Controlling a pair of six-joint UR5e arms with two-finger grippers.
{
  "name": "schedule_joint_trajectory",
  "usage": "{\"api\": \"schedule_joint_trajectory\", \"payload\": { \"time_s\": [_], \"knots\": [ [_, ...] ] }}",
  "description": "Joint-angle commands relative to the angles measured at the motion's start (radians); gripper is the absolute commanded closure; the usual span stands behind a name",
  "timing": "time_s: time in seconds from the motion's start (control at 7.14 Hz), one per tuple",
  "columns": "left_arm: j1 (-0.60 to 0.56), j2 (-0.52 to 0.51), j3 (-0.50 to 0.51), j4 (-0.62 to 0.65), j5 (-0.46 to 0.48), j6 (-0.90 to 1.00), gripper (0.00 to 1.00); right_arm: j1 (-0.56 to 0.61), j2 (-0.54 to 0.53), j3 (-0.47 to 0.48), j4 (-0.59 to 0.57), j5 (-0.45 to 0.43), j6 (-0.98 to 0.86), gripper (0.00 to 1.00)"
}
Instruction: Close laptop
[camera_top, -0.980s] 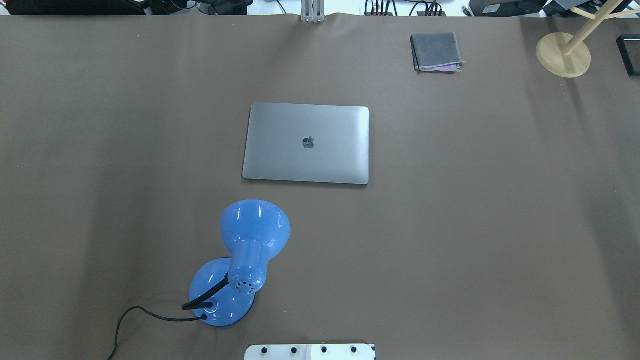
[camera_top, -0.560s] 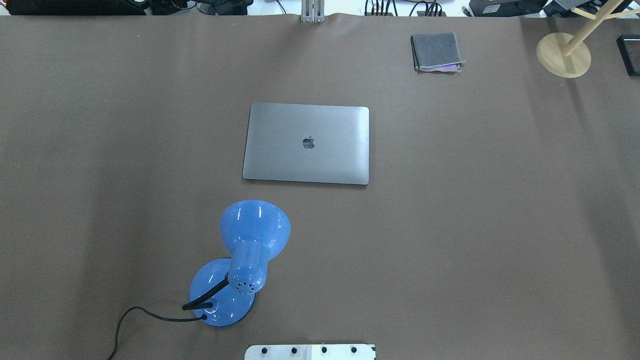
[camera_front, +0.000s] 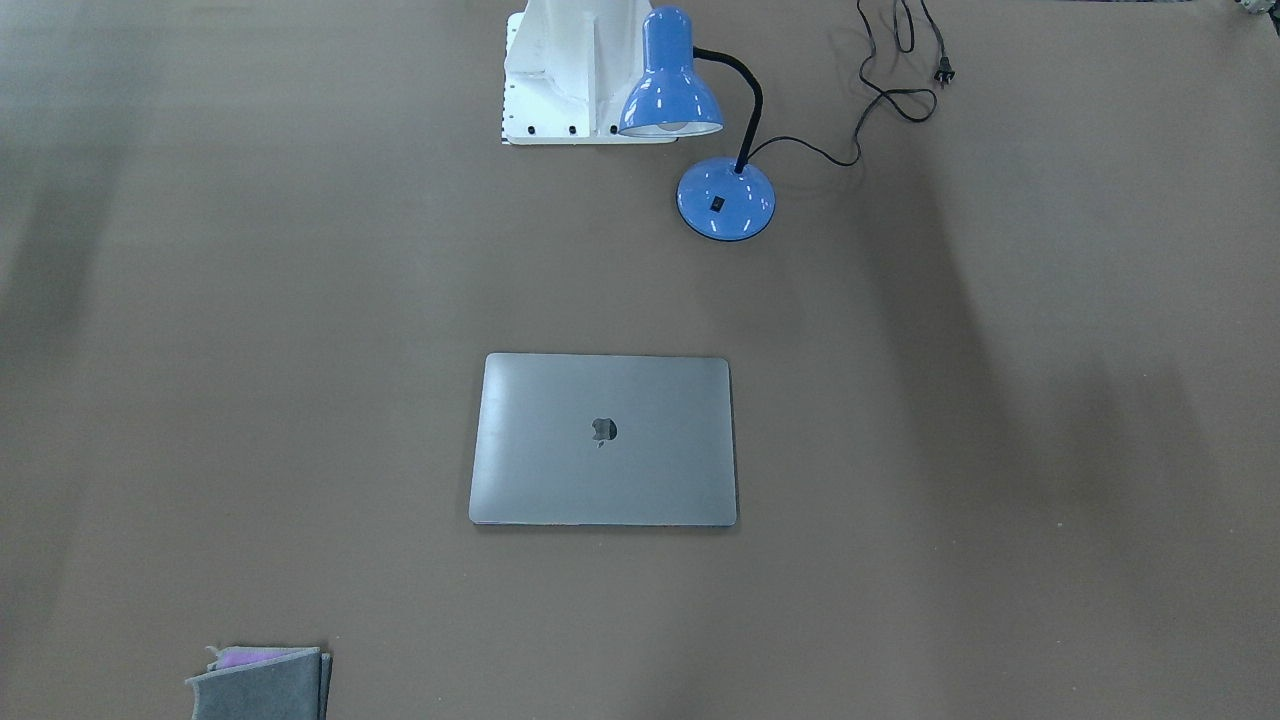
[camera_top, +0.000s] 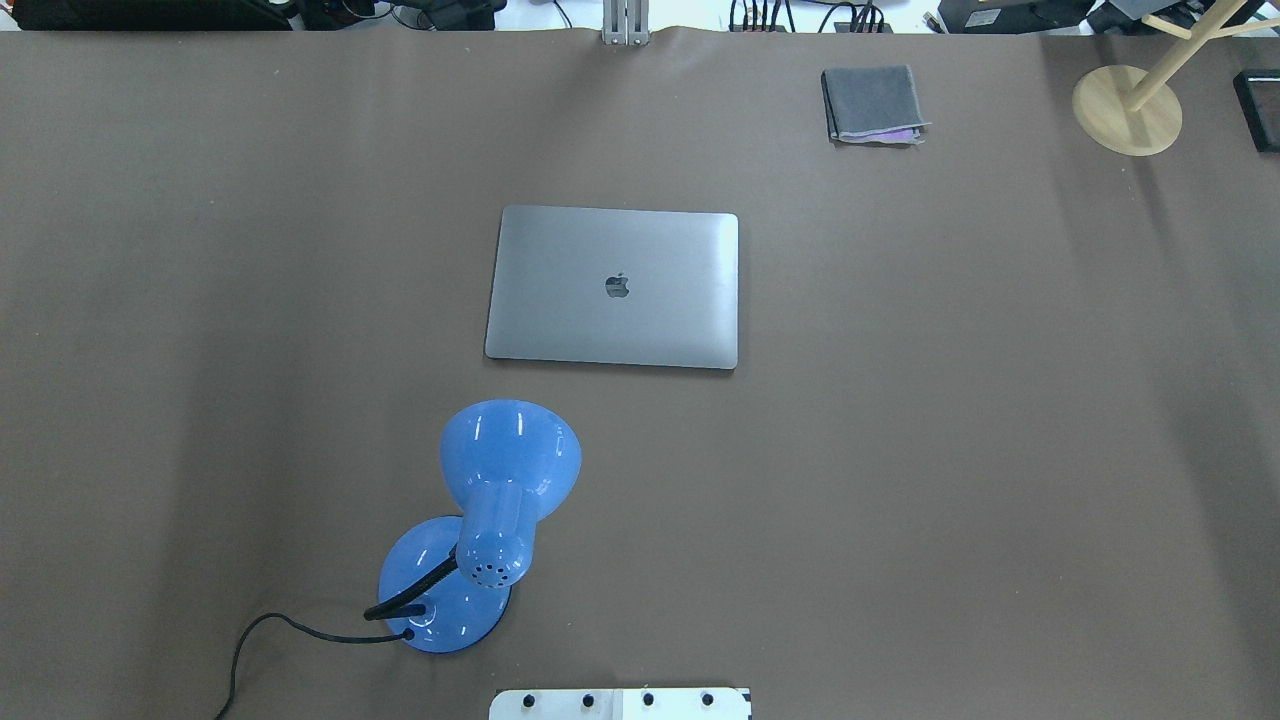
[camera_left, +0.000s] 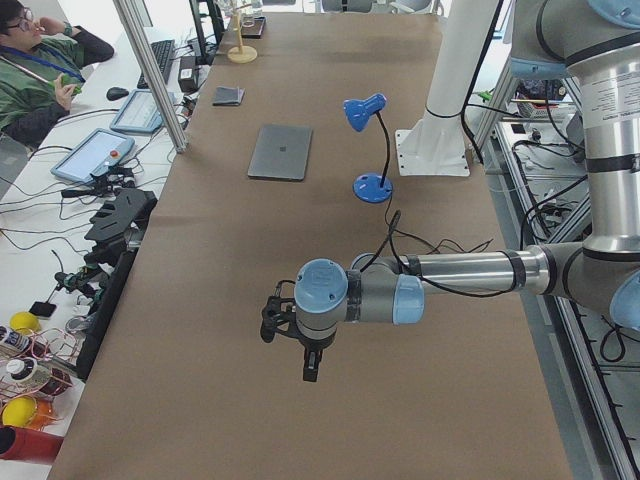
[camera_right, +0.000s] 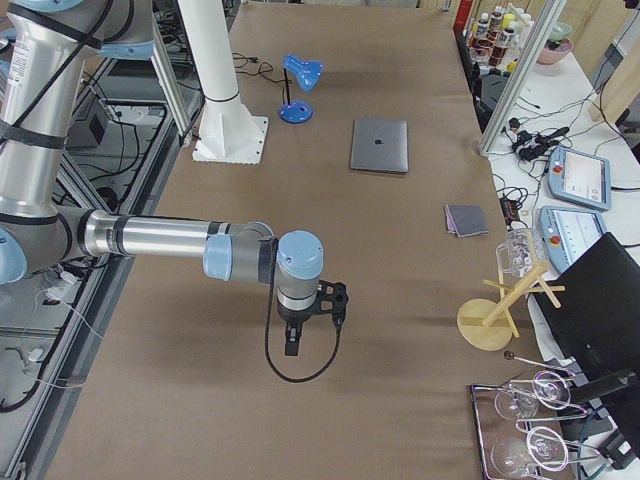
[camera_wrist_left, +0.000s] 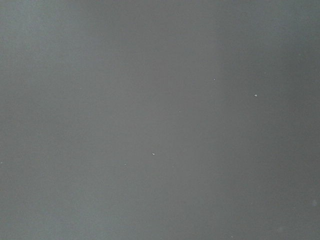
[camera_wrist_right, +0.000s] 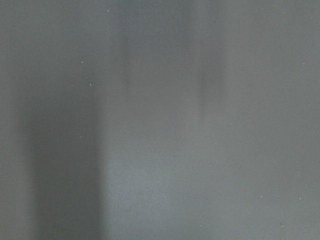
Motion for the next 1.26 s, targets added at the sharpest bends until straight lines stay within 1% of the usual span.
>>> {"api": "schedule_joint_trajectory", "payload": {
  "time_s": [0.0, 0.28, 1.12],
  "knots": [
    [0.000, -0.007, 0.001, 0.000, 0.000, 0.001, 0.02, 0.000, 0.001, 0.000, 0.000, 0.002, 0.000, 0.00],
    [0.000, -0.007, 0.001, 0.000, 0.017, -0.001, 0.02, -0.002, 0.005, 0.000, 0.000, 0.002, 0.000, 0.00],
    [0.000, -0.012, 0.003, 0.000, 0.017, -0.001, 0.02, -0.003, 0.011, 0.000, 0.000, 0.002, 0.002, 0.00]
  ]
}}
